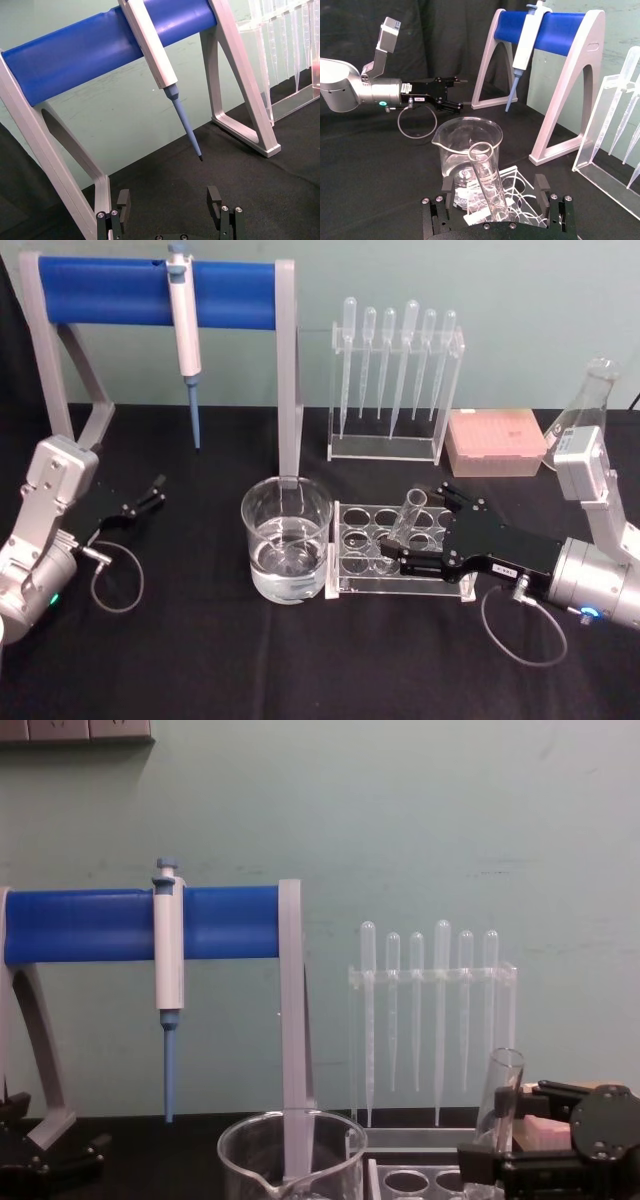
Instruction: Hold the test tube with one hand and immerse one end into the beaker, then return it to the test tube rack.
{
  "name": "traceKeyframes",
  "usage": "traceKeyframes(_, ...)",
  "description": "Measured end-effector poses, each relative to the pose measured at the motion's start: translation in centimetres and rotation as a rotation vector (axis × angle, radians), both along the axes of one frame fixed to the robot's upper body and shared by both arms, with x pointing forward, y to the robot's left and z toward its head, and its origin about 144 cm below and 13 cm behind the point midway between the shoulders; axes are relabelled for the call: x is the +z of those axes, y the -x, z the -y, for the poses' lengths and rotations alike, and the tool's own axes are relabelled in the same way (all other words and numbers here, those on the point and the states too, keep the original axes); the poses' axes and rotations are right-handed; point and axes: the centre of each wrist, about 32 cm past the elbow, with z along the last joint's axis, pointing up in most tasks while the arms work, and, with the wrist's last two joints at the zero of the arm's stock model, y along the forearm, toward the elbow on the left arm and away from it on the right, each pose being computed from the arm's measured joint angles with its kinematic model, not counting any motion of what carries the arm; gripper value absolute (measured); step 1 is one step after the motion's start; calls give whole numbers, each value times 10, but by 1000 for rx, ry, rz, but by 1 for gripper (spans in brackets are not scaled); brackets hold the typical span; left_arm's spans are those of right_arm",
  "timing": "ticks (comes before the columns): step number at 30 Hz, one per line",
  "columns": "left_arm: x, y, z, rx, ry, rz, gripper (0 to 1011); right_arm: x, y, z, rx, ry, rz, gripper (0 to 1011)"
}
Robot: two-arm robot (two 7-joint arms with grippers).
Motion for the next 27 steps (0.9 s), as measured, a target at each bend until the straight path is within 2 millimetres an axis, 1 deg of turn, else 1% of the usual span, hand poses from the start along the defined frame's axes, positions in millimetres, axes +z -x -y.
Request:
traceKeyframes(3,0,0,0,0,0,0,1000,0,0,0,0,-1,-1,979)
traceKeyframes(4,0,0,0,0,0,0,1000,0,0,0,0,-1,-1,946)
traceKeyframes(6,0,0,0,0,0,0,1000,0,0,1,0,-1,-1,916)
traceKeyframes(7,0,0,0,0,0,0,1000,0,0,1,0,-2,-1,869)
traceKeyframes(9,0,0,0,0,0,0,1000,0,1,1,0,-2,-1,836)
traceKeyframes(11,0,0,0,0,0,0,1000,0,1,1,0,-3,-1,764)
traceKeyframes(14,0,0,0,0,0,0,1000,0,1,1,0,-4,-1,691)
traceKeyframes(16,0,0,0,0,0,0,1000,0,1,1,1,-4,-1,609)
traceKeyframes(18,0,0,0,0,0,0,1000,0,1,1,1,-4,-1,570)
traceKeyframes(20,0,0,0,0,0,0,1000,0,1,1,1,-5,-1,488)
traceKeyframes(21,0,0,0,0,0,0,1000,0,1,1,1,-5,-1,476)
traceKeyframes(22,0,0,0,0,0,0,1000,0,1,1,1,-5,-1,405)
traceKeyframes(25,0,0,0,0,0,0,1000,0,1,1,1,-5,-1,343)
traceKeyframes(26,0,0,0,0,0,0,1000,0,1,1,1,-5,-1,285)
traceKeyframes(27,0,0,0,0,0,0,1000,1,1,1,1,-5,-1,274)
